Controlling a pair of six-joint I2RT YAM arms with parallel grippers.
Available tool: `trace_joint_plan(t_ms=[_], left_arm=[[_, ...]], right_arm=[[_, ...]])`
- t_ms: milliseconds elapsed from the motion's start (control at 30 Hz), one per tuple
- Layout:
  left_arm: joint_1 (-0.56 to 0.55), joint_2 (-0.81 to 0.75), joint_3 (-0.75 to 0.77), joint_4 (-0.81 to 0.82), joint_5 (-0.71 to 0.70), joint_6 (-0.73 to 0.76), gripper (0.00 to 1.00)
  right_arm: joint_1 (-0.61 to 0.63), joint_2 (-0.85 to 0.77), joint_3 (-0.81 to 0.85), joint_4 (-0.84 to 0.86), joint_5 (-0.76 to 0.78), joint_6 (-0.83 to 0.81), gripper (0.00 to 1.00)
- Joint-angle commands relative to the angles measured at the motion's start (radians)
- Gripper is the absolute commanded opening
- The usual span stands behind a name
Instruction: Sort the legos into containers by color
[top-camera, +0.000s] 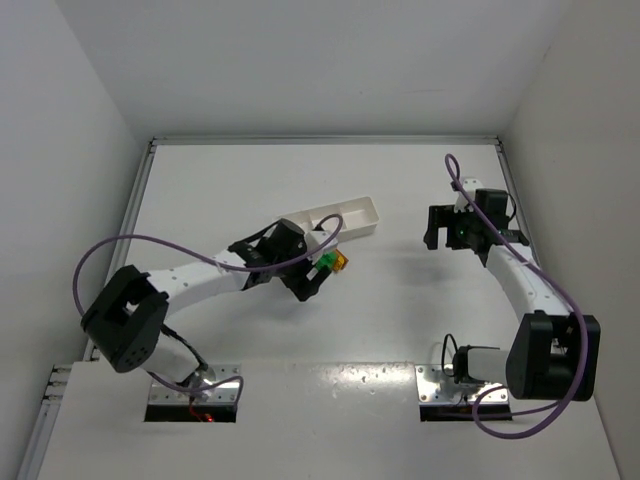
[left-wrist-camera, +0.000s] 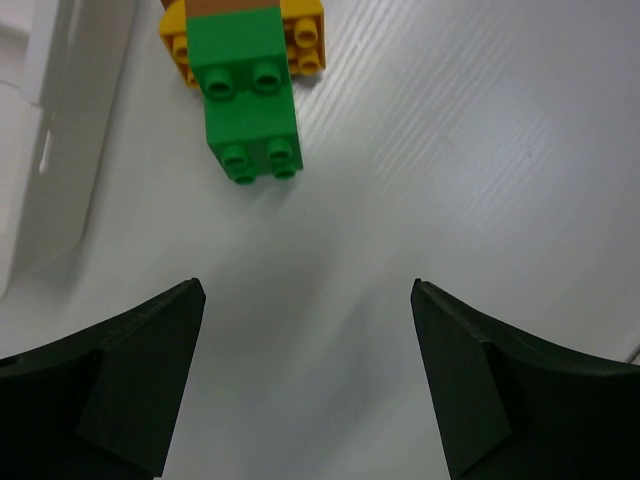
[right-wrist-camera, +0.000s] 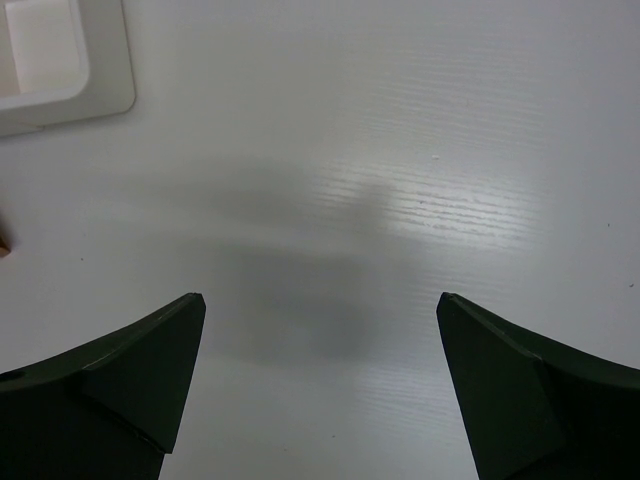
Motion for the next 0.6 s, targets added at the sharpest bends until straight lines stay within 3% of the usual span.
trace_joint_plan(t_ms=[0, 133, 367, 500, 567], left_arm=[[-0.025, 0.058, 0.079, 0.097, -0.051, -0.053, 0.9], [-0.034, 0.149, 0.139, 0.118, -0.051, -0.078, 0.9], [-0.034, 0.258, 0.214, 0.17, -0.07, -0.108, 0.82], [-0.034, 0.299, 0.242, 0.17, -0.07, -0.108, 0.71], [-0.034, 0.322, 0.253, 0.17, -0.07, -0.108, 0.59]], right_arm=[[-0.001, 0.013, 0.045, 0.021, -0.015, -0.001, 1.0], [-0.001, 0.013, 0.054, 0.021, -0.015, -0.001, 1.0], [-0.001, 0.013, 0.054, 0.03, -0.005, -0.01, 1.0], [-0.001, 0.024, 0.054, 0.03, 0.005, -0.01, 1.0], [-0.01, 0.033, 0.054, 0.03, 0.005, -0.01, 1.0]])
